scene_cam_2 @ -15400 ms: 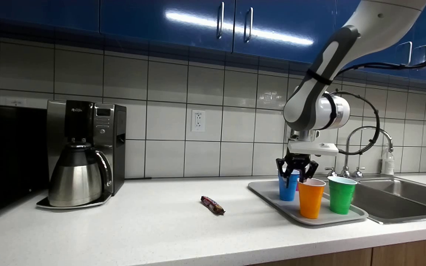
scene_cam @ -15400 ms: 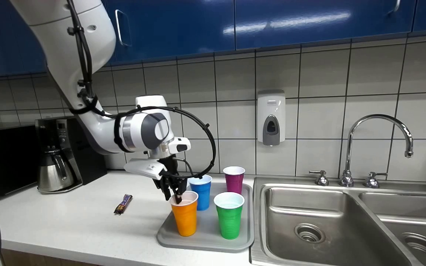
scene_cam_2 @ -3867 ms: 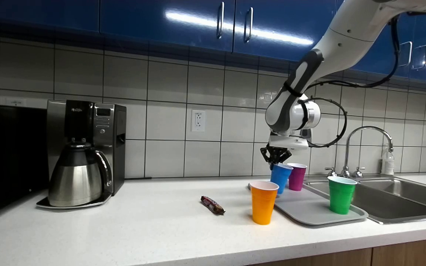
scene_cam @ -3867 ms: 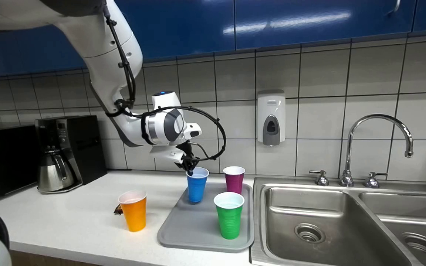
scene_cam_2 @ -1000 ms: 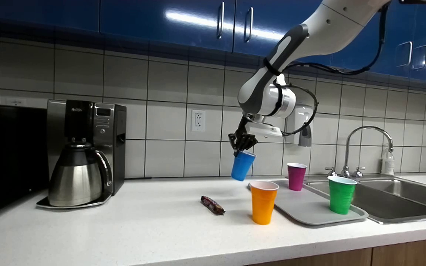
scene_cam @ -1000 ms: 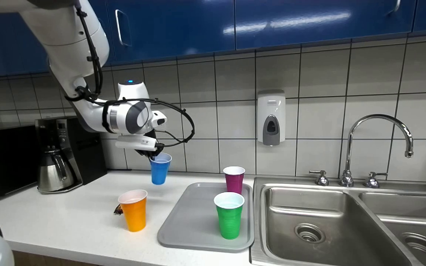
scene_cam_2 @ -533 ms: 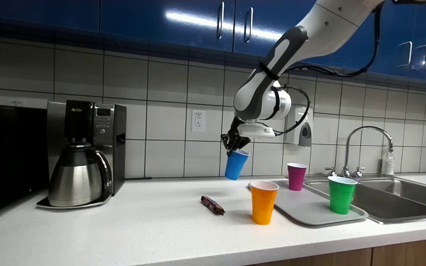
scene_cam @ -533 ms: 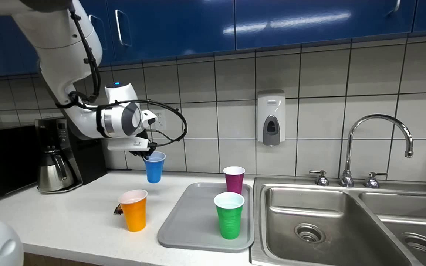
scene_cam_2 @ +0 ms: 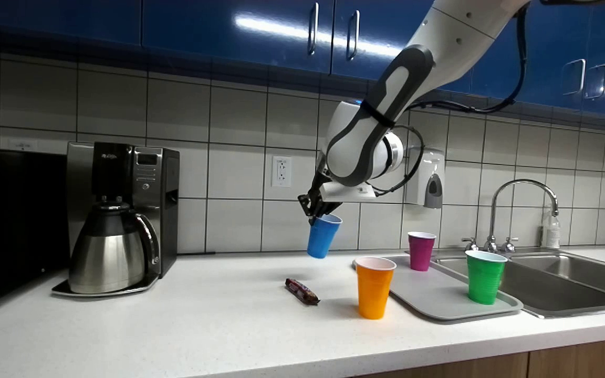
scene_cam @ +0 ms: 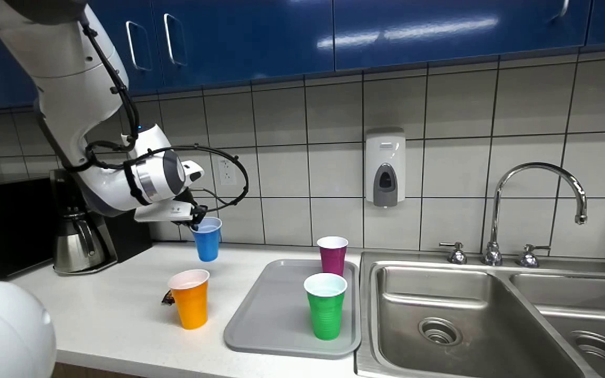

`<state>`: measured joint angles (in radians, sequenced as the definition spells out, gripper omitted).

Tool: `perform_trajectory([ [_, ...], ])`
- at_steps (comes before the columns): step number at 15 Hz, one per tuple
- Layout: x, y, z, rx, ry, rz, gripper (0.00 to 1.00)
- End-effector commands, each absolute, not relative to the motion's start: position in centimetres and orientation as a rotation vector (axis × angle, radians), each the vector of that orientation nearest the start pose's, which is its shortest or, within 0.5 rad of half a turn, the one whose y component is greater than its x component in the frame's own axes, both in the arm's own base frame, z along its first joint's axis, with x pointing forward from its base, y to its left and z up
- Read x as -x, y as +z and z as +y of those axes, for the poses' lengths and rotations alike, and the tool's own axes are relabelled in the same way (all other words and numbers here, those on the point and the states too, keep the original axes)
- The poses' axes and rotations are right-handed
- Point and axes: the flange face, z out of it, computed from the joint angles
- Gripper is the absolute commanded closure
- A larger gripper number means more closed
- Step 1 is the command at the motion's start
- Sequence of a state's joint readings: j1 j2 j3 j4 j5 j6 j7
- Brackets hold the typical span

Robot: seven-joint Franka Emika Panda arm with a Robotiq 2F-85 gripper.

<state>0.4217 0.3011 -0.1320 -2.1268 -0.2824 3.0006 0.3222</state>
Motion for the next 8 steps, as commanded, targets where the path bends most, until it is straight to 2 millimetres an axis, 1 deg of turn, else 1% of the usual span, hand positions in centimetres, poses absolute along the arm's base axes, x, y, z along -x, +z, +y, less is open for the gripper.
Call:
perform_trajectory([
  [1, -58.6, 32.9, 22.1, 2.964, -0.95, -0.358, 0.99],
  [5, -58.2, 32.5, 24.4, 2.965, -0.955, -0.346, 0.99],
  [8, -57.6, 32.1, 25.9, 2.961, -0.931, -0.342, 0.99],
])
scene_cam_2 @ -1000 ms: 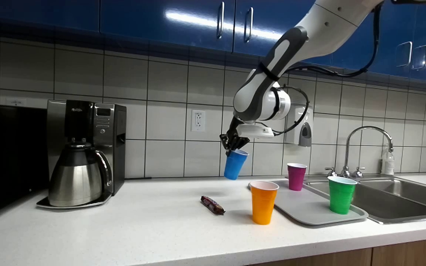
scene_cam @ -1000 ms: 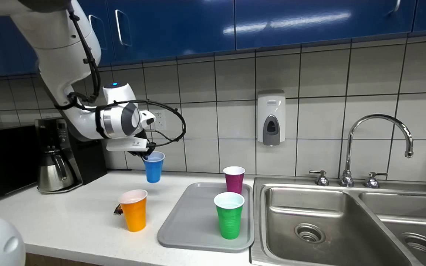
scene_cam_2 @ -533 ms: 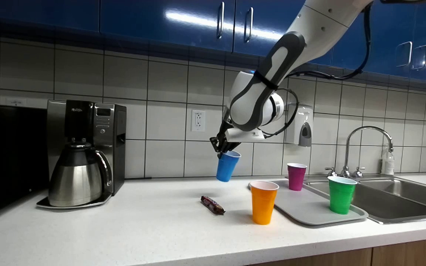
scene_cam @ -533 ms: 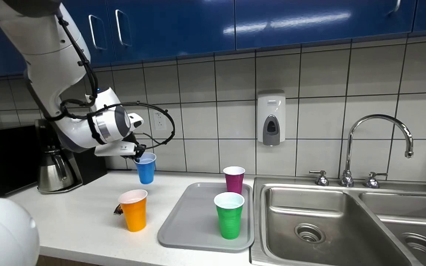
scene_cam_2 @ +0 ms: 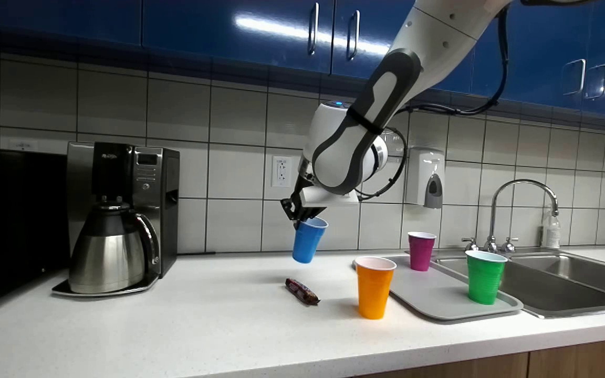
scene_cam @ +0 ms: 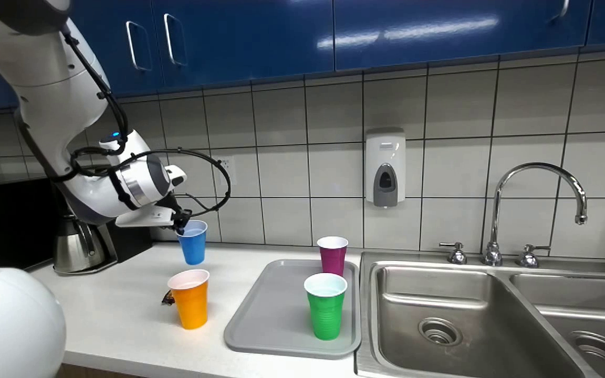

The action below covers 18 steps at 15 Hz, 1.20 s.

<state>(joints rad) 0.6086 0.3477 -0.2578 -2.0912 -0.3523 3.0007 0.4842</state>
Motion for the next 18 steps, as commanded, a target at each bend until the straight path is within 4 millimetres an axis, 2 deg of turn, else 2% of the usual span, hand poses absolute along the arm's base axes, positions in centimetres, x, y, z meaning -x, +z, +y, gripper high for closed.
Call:
perform_trajectory([
  [1, -57.4, 32.1, 26.4, 2.957, -0.927, -0.34, 0.99],
  [8, -56.4, 33.0, 28.4, 2.937, -0.913, -0.359, 0.99],
  [18, -55.4, 32.5, 30.1, 2.932, -0.841, -0.36, 0.99],
])
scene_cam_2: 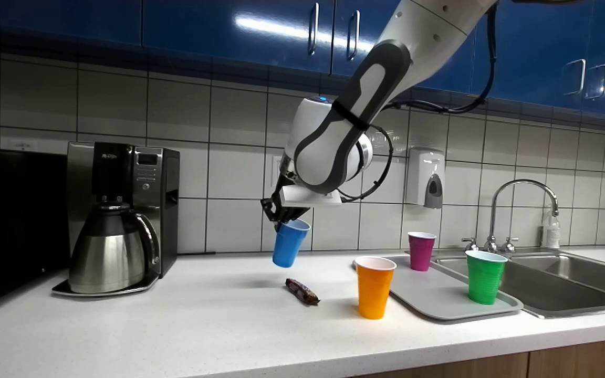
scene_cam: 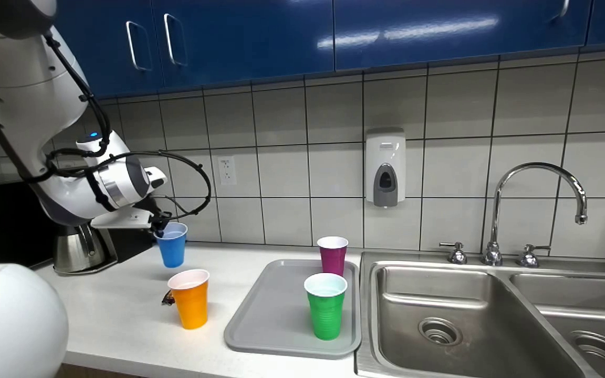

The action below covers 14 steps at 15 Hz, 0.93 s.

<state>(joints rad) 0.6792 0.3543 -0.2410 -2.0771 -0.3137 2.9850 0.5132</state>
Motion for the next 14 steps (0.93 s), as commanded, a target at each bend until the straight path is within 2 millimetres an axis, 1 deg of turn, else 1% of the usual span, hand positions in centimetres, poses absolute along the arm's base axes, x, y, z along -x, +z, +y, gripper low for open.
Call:
perform_trajectory([
  [1, -55.2, 32.5, 30.3, 2.929, -0.825, -0.359, 0.99],
  [8, -54.1, 31.8, 31.7, 2.912, -0.684, -0.349, 0.99],
  [14, -53.7, 30.7, 31.9, 2.919, -0.613, -0.377, 0.99],
])
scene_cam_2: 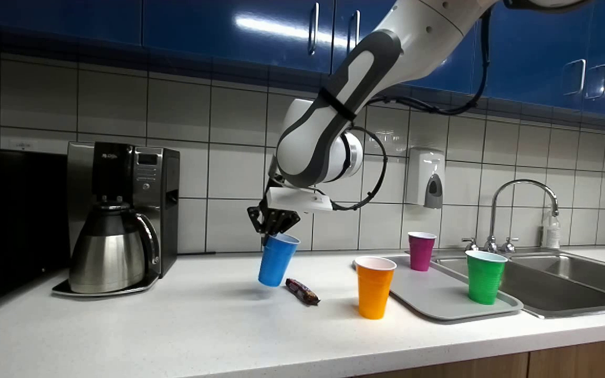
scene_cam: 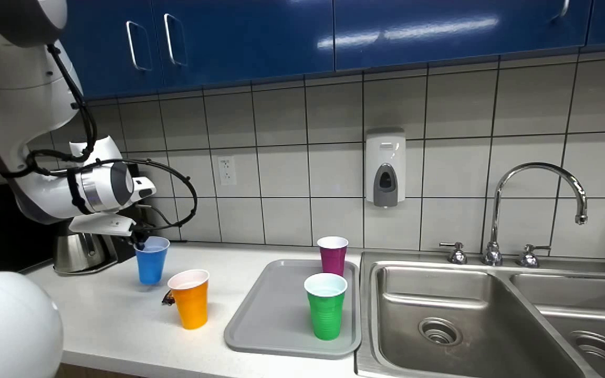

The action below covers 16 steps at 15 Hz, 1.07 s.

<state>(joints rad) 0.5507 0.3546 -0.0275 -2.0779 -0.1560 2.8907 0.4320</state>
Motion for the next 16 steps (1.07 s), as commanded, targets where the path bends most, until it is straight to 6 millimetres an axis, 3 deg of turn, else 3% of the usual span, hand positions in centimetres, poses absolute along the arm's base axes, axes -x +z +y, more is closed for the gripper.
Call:
perform_trajectory([
  [1, -53.6, 30.5, 31.9, 2.922, -0.601, -0.383, 0.99],
  [15, -53.0, 28.7, 32.2, 2.954, -0.523, -0.417, 0.99],
  [16, -53.0, 28.6, 32.2, 2.957, -0.518, -0.419, 0.81],
])
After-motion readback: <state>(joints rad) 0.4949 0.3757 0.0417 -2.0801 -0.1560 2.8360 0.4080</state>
